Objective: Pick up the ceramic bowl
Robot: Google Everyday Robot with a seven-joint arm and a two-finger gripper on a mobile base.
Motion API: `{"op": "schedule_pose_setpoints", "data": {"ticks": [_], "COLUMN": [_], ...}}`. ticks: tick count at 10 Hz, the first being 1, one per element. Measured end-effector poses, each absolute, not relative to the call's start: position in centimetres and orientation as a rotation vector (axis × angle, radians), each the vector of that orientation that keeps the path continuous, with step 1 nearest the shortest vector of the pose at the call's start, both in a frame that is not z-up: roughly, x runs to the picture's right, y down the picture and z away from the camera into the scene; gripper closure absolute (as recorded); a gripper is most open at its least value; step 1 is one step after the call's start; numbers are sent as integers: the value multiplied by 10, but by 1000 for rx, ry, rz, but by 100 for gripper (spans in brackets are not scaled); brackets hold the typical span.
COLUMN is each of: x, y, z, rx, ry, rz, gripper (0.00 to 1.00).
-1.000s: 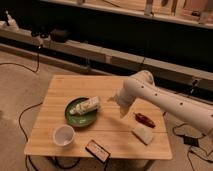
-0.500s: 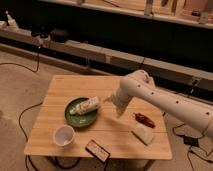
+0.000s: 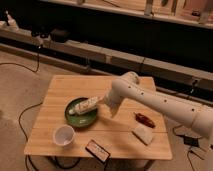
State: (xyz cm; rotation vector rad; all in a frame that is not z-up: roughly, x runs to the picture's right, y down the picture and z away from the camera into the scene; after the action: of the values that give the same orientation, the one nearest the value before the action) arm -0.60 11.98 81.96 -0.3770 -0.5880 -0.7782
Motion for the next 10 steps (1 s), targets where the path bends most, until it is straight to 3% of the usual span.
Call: {"op": "schedule_pose_setpoints", "data": {"ticks": [8, 10], "x": [-58, -57], "y": [138, 140], "z": [871, 877], "rx": [-416, -429], "ry": [-644, -650], "rz": [-929, -906], "gripper": [35, 52]}}
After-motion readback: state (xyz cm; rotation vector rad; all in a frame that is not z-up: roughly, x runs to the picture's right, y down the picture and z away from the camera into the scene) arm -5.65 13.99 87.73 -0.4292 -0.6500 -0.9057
